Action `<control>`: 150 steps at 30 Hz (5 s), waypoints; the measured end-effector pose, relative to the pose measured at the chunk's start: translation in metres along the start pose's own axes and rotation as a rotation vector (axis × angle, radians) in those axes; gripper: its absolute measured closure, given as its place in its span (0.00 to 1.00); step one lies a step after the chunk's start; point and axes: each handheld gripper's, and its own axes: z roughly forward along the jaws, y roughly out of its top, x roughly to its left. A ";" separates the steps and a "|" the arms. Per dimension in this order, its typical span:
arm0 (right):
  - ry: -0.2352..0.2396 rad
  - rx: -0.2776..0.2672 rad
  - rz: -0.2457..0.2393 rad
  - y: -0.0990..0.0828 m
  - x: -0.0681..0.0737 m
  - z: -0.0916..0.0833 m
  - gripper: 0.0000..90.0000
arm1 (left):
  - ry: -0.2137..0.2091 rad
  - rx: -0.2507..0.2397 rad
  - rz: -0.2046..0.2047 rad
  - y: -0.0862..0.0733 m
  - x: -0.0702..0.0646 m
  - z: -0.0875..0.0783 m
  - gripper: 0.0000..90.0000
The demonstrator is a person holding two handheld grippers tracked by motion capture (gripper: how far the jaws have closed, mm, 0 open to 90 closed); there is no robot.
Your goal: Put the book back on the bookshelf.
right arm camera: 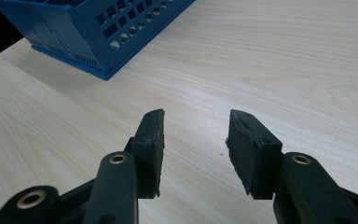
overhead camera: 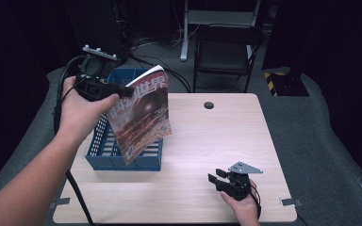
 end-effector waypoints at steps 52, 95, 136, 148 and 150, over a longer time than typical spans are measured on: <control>0.024 0.014 -0.014 0.005 0.003 0.013 0.62 | 0.226 -0.039 -0.255 -0.033 0.080 -0.026 0.93; 0.022 -0.002 0.003 0.004 0.001 0.006 0.62 | 0.300 -0.075 -0.353 -0.031 0.091 0.029 0.93; 0.020 -0.009 -0.011 0.005 0.001 0.005 0.62 | 0.331 -0.052 -0.370 -0.066 0.099 0.088 0.93; 0.022 -0.005 -0.011 0.005 0.001 0.006 0.62 | 0.340 -0.073 -0.368 -0.067 0.100 0.093 0.93; 0.021 -0.007 -0.012 0.005 0.001 0.006 0.62 | 0.346 -0.076 -0.362 -0.066 0.101 0.094 0.93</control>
